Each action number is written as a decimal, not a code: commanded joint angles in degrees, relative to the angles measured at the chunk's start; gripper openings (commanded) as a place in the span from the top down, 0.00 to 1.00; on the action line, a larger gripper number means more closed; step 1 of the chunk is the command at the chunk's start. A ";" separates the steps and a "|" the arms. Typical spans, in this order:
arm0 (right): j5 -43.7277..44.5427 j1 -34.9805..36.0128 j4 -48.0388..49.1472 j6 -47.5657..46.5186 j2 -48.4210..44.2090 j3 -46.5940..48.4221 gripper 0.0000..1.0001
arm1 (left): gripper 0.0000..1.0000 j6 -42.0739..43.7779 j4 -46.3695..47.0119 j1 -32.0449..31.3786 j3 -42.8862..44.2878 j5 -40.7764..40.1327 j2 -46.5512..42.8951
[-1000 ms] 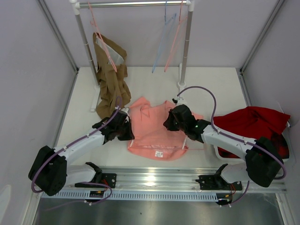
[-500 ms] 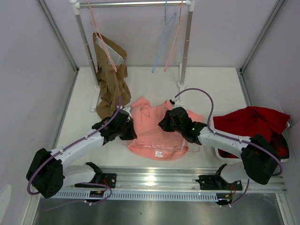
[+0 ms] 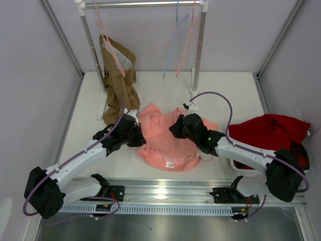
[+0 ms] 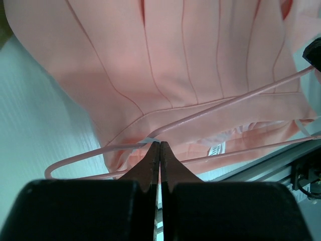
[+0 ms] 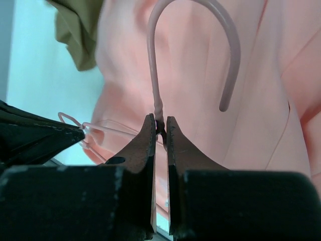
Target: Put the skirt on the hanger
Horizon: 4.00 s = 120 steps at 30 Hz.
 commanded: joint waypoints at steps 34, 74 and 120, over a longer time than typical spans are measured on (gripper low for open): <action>2.47 1.86 -9.06 -20.35 -12.18 23.95 1.00 | 0.46 22.26 2.15 -2.07 32.42 0.39 -6.77; -19.52 -8.87 -11.61 -18.33 -14.90 29.06 1.00 | 0.44 44.25 -2.68 2.41 47.91 49.96 20.92; -8.54 -14.40 -20.75 -15.17 -12.35 31.52 0.16 | 1.00 13.67 3.92 -1.10 21.87 -0.29 -11.33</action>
